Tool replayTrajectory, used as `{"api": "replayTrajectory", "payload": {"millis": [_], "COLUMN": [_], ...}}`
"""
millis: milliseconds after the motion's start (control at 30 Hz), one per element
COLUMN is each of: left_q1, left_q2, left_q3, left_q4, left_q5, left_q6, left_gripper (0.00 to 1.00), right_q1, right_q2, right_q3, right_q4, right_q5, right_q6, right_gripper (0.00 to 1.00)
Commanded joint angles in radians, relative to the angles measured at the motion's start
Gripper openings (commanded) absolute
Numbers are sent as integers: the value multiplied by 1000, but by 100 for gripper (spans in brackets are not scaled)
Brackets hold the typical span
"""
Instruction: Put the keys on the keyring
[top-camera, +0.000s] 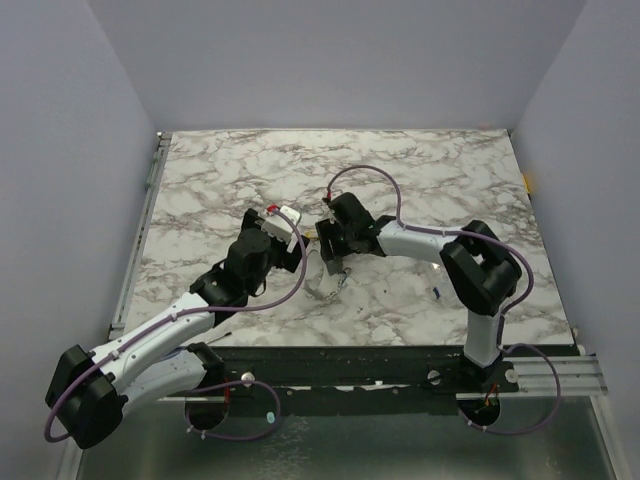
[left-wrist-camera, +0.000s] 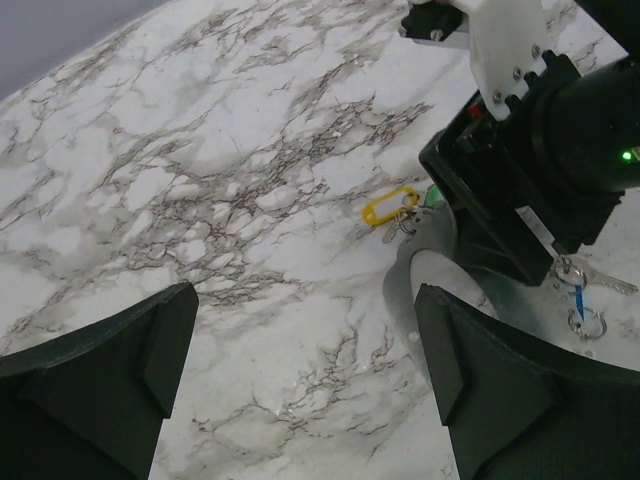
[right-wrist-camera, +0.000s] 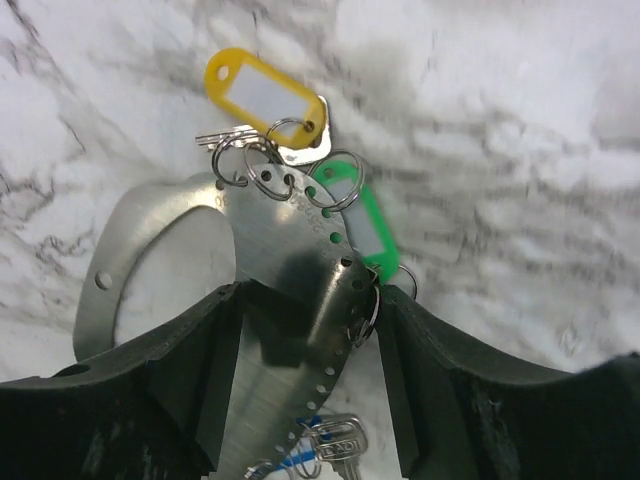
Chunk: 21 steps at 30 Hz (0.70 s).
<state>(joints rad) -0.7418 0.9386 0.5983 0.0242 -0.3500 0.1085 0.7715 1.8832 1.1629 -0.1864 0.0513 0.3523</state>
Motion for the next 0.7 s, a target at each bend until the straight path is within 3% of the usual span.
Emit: {"api": "replayTrajectory", "payload": {"millis": [0, 167, 333, 433, 500, 667], "left_q1": [39, 63, 75, 78, 80, 84], "left_q2": [17, 12, -16, -41, -65, -146], "left_q3": [25, 13, -8, -18, -29, -60], "left_q4": [5, 23, 53, 69, 88, 131], "left_q5": [36, 5, -48, -87, -114, -224], "left_q6": [-15, 0, 15, 22, 28, 46], "left_gripper": [98, 99, 99, 99, 99, 99], "right_q1": [-15, -17, -16, -15, -16, -16], "right_q2": [87, 16, -216, -372, -466, -716], "right_q3": [116, 208, 98, 11, -20, -115], "right_q4": [131, 107, 206, 265, 242, 156], "right_q5": [-133, 16, 59, 117, 157, 273], "right_q6": [-194, -262, -288, -205, -146, -147], "right_gripper": [64, 69, 71, 72, 78, 80]}}
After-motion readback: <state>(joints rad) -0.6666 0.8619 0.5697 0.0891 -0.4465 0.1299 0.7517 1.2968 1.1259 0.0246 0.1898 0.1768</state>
